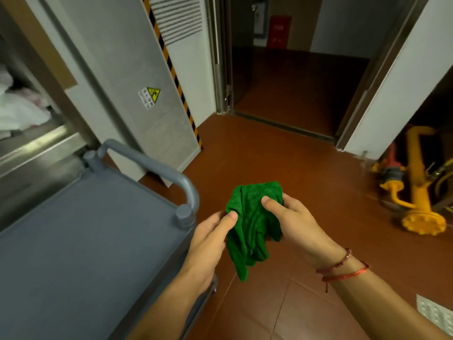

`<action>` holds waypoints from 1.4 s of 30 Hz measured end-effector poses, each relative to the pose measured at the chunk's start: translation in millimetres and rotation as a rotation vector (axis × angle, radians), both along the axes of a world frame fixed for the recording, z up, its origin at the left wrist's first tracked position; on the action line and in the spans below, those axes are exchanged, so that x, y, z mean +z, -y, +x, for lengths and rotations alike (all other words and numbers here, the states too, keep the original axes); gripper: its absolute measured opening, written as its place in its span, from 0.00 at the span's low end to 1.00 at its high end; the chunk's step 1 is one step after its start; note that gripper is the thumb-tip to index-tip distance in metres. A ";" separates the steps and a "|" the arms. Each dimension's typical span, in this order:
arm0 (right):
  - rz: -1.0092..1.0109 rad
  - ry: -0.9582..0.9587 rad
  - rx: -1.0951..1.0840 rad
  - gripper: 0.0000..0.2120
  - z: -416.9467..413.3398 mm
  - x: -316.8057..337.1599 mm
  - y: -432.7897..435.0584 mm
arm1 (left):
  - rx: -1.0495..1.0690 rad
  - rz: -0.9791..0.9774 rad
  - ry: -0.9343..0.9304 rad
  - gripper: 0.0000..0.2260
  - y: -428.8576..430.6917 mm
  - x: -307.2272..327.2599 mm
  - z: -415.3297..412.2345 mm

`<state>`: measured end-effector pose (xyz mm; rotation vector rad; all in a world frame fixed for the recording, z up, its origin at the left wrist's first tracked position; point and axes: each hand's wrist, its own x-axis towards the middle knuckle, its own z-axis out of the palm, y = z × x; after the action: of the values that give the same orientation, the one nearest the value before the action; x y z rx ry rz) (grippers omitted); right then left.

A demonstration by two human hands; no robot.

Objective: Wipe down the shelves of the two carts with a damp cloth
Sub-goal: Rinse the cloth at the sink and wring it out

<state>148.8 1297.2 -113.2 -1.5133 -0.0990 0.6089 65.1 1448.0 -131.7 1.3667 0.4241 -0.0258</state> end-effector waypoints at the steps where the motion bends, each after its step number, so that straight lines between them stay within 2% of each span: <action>1: 0.007 0.018 -0.016 0.10 3.6 11.5 4.8 | -0.030 0.022 0.017 0.10 2.0 13.1 6.6; 4: 0.010 0.058 -0.071 0.10 13.0 38.9 19.5 | -0.082 0.042 0.065 0.09 6.8 39.1 25.1; 9: 0.019 0.094 -0.199 0.09 20.5 69.5 48.2 | -0.162 0.103 0.109 0.18 27.0 66.1 58.5; 13: 0.012 0.160 -0.340 0.09 17.7 83.3 77.9 | -0.198 0.172 0.139 0.07 51.1 73.9 85.9; 15: -0.011 0.196 -0.421 0.09 11.3 86.6 93.6 | -0.235 0.168 0.149 0.06 65.4 79.7 97.6; 19: -0.050 0.230 -0.596 0.09 -14.6 96.4 130.0 | -0.413 0.131 0.150 0.08 94.2 92.5 112.2; 24: -0.123 0.289 -0.860 0.10 -71.2 106.9 174.3 | -0.736 0.092 0.220 0.10 142.0 102.7 113.2; 33: -0.263 0.259 -1.362 0.11 -241.9 115.2 252.8 | -1.239 -0.003 0.233 0.10 296.8 106.7 30.5; 42: -0.301 0.232 -1.928 0.09 -452.2 99.0 333.5 | -1.726 -0.063 0.287 0.11 467.3 111.5 -151.0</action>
<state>-303.5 963.7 -14.2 -1.2621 1.1891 -1.1278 -85.9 980.7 -20.2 1.2702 -1.0686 -1.2138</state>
